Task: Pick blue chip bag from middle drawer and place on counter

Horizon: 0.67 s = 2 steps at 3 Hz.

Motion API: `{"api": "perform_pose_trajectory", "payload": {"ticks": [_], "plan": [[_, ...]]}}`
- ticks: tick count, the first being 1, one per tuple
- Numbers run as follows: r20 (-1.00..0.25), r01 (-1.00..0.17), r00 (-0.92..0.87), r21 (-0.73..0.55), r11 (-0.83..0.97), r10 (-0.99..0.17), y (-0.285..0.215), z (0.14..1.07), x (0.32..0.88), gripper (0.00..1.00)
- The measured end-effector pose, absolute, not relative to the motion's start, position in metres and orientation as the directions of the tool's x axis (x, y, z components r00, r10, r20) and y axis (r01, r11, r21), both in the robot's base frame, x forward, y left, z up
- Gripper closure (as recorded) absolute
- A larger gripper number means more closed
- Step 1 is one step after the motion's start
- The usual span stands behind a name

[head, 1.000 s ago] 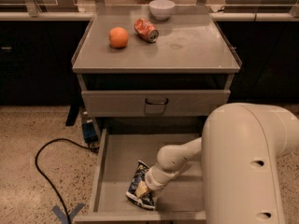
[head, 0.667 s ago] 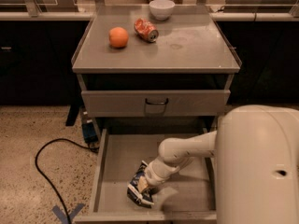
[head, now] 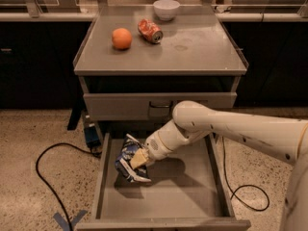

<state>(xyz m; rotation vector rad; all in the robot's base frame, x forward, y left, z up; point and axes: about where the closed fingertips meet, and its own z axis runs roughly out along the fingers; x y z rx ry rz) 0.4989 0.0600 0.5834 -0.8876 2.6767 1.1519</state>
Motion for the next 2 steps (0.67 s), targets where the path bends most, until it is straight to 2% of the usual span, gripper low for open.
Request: {"api": "perform_pose_trajectory", "payload": {"ticks": [1, 2], "plan": [[-0.401, -0.614, -0.780, 0.637, 0.466, -0.481, 0.0606, 0.6737, 0.5047, 1.00], [-0.400, -0.614, -0.780, 0.637, 0.466, -0.481, 0.0607, 0.6735, 0.5046, 1.00]]}}
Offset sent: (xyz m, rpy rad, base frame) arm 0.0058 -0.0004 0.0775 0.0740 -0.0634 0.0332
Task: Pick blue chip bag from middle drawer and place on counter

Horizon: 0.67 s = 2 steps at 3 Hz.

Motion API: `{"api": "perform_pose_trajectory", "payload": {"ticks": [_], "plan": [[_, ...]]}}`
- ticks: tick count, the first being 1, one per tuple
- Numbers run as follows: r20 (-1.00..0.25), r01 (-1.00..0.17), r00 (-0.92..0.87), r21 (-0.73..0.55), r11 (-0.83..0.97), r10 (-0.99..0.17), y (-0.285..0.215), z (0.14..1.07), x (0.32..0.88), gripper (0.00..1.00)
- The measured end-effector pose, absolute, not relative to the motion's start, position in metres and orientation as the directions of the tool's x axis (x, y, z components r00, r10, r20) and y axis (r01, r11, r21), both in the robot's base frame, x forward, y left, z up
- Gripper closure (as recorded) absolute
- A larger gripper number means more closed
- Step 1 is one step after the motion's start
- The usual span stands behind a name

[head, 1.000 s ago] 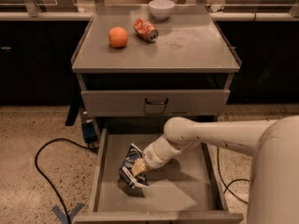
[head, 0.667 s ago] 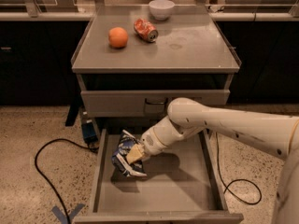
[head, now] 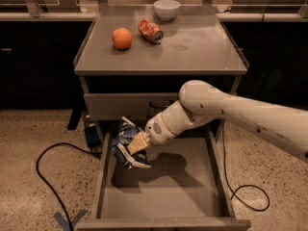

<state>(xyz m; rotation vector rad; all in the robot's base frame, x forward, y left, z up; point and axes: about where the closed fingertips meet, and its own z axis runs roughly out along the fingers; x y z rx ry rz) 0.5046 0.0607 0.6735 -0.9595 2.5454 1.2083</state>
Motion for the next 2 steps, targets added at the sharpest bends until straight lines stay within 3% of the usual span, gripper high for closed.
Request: {"api": "perform_pose_trajectory", "payload": {"ticks": [1, 2], "plan": [[-0.412, -0.633, -0.764, 0.628, 0.454, -0.496, 0.063, 0.685, 0.509, 1.00], [-0.502, -0.705, -0.704, 0.584, 0.404, -0.503, 0.050, 0.751, 0.522, 1.00]]}}
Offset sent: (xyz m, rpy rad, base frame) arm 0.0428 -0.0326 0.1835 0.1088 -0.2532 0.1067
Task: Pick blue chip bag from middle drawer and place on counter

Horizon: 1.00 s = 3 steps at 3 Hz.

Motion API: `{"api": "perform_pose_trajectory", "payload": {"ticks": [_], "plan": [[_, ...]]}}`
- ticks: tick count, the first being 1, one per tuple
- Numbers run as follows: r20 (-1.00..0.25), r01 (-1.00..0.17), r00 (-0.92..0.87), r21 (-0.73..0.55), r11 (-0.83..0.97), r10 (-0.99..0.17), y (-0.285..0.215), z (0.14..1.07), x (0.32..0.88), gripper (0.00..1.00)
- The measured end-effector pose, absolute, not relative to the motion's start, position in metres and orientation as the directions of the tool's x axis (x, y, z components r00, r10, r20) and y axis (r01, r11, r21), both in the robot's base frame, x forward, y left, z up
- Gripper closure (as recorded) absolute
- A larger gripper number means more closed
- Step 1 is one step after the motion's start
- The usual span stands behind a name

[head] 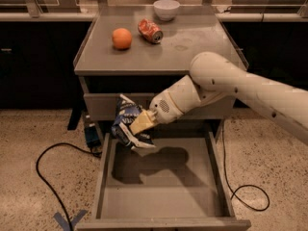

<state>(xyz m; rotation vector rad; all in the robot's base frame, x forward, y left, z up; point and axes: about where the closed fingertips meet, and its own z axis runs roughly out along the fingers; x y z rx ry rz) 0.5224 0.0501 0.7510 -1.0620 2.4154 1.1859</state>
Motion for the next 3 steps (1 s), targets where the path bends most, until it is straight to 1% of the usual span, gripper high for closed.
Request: {"api": "perform_pose_trajectory", "payload": {"ticks": [1, 2, 3], "plan": [[-0.599, -0.791, -0.611, 0.495, 0.361, -0.517, 0.035, 0.831, 0.538, 1.00], [-0.651, -0.835, -0.550, 0.408, 0.371, -0.523, 0.023, 0.891, 0.566, 1.00], [-0.681, -0.808, -0.568, 0.356, 0.469, -0.463, 0.001, 0.930, 0.612, 1.00]]}}
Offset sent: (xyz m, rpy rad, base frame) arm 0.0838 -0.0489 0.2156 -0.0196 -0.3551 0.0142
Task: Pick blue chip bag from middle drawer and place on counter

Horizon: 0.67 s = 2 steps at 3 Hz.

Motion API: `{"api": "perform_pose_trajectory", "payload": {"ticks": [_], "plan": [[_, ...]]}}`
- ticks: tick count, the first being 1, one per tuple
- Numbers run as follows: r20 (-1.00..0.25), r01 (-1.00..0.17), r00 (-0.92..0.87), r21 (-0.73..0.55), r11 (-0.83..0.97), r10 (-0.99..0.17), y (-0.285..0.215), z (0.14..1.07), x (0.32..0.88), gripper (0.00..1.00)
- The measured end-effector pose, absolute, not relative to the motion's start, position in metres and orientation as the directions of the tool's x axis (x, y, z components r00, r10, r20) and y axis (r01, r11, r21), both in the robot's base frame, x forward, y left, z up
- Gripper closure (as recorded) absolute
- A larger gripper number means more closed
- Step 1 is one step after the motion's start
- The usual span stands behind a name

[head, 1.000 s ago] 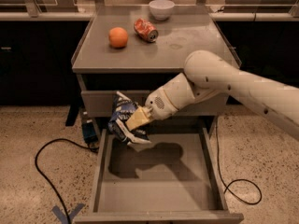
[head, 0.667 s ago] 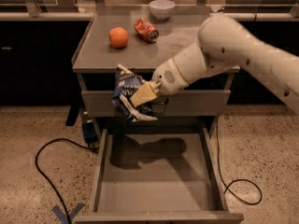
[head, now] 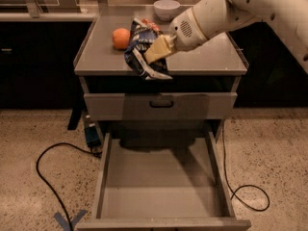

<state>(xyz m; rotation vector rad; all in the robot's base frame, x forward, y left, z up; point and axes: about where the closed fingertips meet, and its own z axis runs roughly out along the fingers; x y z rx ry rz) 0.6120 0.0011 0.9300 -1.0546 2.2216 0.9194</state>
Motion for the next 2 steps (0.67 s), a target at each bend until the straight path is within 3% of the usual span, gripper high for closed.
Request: {"api": "perform_pose_trajectory", "payload": {"ticks": [1, 2], "plan": [[-0.698, -0.707, -0.625, 0.315, 0.633, -0.351, -0.036, 0.956, 0.646, 1.00], [-0.730, -0.544, -0.663, 0.317, 0.777, -0.166, -0.077, 0.968, 0.689, 1.00]]}}
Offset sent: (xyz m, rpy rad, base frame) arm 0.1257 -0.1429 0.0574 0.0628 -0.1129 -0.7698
